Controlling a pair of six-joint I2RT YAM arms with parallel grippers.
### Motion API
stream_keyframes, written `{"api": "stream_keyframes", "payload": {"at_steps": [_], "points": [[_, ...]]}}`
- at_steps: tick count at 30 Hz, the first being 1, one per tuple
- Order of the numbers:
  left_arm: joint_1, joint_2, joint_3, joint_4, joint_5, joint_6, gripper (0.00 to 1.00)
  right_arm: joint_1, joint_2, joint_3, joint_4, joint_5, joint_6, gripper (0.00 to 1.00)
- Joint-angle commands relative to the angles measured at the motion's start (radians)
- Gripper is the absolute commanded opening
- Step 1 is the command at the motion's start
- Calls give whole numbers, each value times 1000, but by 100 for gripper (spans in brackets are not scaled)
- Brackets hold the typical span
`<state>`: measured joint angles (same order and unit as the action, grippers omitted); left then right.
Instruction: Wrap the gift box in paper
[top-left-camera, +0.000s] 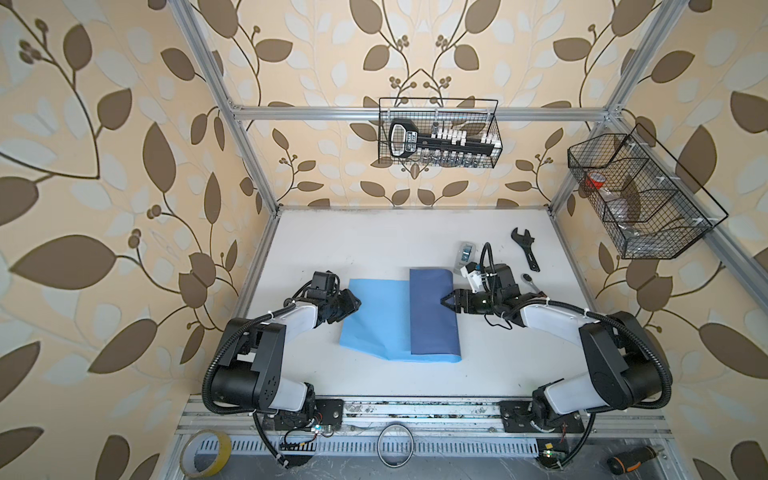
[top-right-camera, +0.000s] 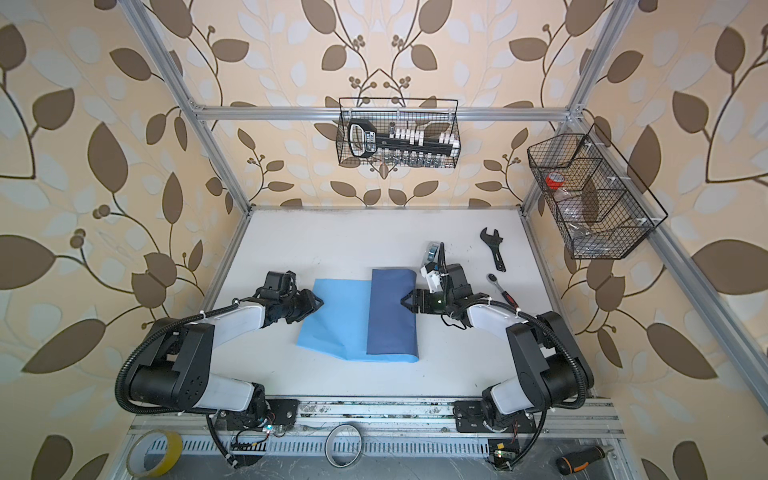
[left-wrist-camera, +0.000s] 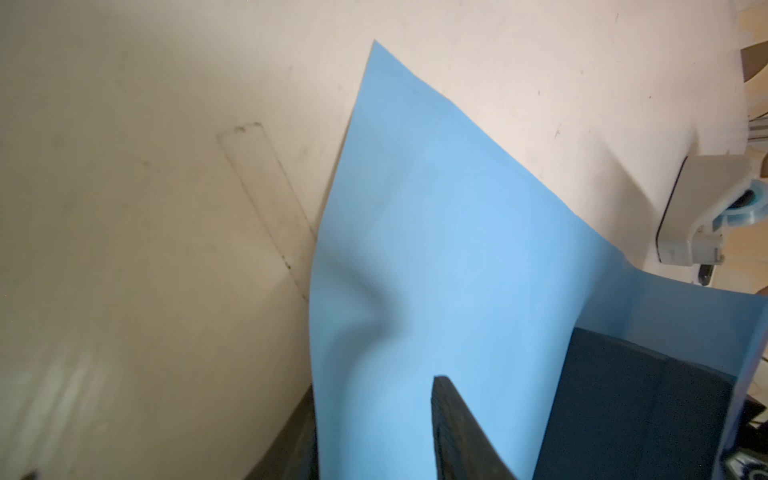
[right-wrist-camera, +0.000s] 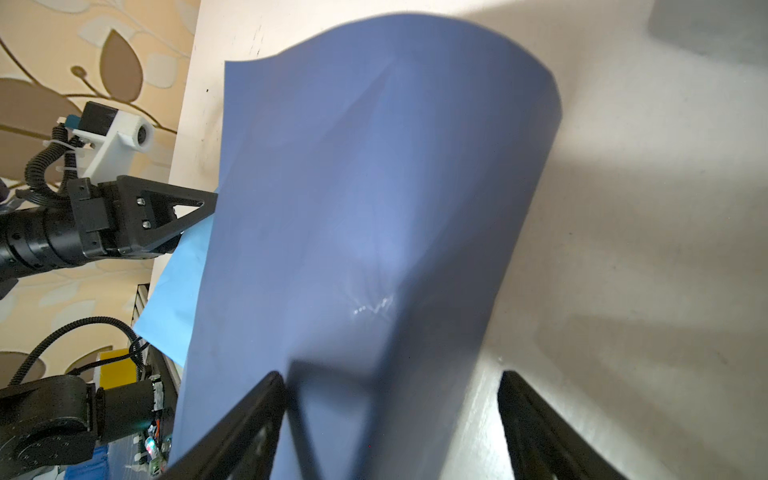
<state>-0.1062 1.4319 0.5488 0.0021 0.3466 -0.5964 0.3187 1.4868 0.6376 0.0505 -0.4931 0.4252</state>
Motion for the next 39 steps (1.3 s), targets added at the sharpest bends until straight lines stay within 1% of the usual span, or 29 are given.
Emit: {"api": "stream_keyframes", "payload": {"at_steps": [1, 5, 7, 10, 13, 16, 17, 19, 21, 27, 30, 34, 35, 39], "points": [[33, 2, -36, 6, 47, -20, 40, 11, 36, -6, -81, 50, -29, 81], [63, 56, -65, 65, 106, -39, 35, 13, 40, -6, -80, 51, -29, 81], [75, 72, -60, 79, 133, -40, 29, 14, 41, -7, -80, 51, -29, 81], [77, 68, -55, 85, 139, -35, 23, 13, 41, -7, -81, 52, -29, 81], [77, 39, -55, 76, 128, -21, 17, 13, 41, -8, -82, 52, -29, 81], [76, 17, -66, 96, 151, -25, 10, 14, 42, -5, -81, 52, -29, 81], [75, -23, -72, 109, 167, -37, 8, 14, 44, -4, -81, 53, -28, 81], [74, -52, -85, 135, 195, -63, 3, 15, 41, -3, -82, 54, -28, 81], [66, -90, -91, 142, 209, -88, 0, 14, 41, -3, -84, 56, -29, 81], [-20, -217, -59, 72, 202, -152, 0, 17, 41, -3, -84, 60, -27, 81], [-94, -267, -31, 41, 166, -194, 0, 20, 46, -1, -82, 61, -25, 82], [-190, -300, 18, 12, 107, -252, 0, 25, 49, 0, -81, 64, -25, 82], [-205, -301, 28, 12, 98, -285, 0, 25, 51, 0, -81, 65, -25, 82], [-264, -296, 68, 14, 60, -357, 0, 25, 52, -1, -81, 69, -27, 83]]}}
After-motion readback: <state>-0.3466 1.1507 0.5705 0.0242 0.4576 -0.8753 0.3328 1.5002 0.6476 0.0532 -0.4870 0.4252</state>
